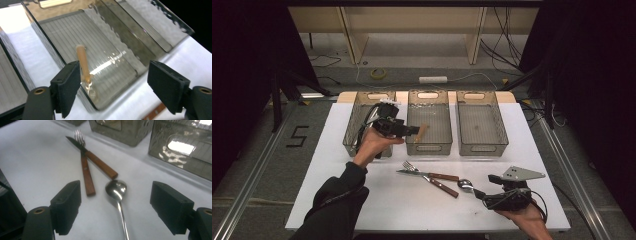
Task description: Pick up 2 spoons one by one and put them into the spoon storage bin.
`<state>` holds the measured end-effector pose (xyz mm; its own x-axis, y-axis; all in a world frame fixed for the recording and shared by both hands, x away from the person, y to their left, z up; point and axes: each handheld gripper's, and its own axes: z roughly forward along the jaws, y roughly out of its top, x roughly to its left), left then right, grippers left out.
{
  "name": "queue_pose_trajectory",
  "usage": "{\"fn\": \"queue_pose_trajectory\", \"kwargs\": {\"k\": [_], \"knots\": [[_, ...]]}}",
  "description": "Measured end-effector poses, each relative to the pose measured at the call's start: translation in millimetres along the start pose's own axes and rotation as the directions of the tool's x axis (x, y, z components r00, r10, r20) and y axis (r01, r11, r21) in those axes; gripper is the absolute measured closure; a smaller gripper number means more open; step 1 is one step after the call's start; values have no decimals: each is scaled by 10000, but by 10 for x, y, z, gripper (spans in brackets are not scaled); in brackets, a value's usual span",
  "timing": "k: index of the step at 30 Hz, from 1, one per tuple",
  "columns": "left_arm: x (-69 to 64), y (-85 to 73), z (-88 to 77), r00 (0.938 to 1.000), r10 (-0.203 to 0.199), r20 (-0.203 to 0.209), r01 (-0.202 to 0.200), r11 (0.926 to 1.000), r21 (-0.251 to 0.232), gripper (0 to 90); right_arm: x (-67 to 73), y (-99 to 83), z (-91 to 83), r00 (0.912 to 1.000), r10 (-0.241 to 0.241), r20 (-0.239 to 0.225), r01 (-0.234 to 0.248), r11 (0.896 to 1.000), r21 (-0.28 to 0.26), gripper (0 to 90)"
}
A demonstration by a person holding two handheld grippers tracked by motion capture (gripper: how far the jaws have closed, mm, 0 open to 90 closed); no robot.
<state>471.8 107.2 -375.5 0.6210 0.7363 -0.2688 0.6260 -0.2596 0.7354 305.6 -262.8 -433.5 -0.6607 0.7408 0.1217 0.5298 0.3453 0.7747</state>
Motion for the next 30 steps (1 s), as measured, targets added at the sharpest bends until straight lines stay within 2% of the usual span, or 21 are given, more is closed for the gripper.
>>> {"fn": "queue_pose_trajectory", "kwargs": {"k": [4,8,10,12,16,18,20,23,27,30], "knots": [[-5,-182,-119,9995,230,201,-229,9997,-81,231,-8,42,19,9997,-170,153,158,9971,743,265],[-20,-330,-226,9983,363,455,-342,9983,-467,218,-16,82,42,9993,-283,232,249,9905,1350,269],[-34,-386,-250,9967,631,502,-610,9972,-440,212,-10,107,52,9986,-492,213,450,9851,1660,283],[-51,-437,-283,9965,728,419,-707,9963,-497,202,-9,133,59,9976,-628,290,563,9806,1880,286],[-99,-564,-355,9951,885,439,-851,9936,-746,199,-21,181,65,9959,-837,343,725,9652,2513,330],[-108,-633,-400,9941,932,556,-877,9916,-952,199,-40,193,70,9964,-826,201,739,9583,2759,357],[-119,-703,-461,9941,839,688,-752,9899,-1198,199,-50,195,84,9957,-888,271,767,9513,2987,384],[-132,-797,-532,9947,904,494,-823,9858,-1466,199,-74,185,125,9965,-825,162,724,9404,3323,426],[-141,-923,-605,9946,929,471,-838,9821,-1685,198,-97,176,190,9972,-742,118,642,9225,3805,463],[-143,-1019,-650,9936,1038,456,-931,9766,-1937,198,-107,169,228,9975,-706,38,632,9147,3991,493]]}}
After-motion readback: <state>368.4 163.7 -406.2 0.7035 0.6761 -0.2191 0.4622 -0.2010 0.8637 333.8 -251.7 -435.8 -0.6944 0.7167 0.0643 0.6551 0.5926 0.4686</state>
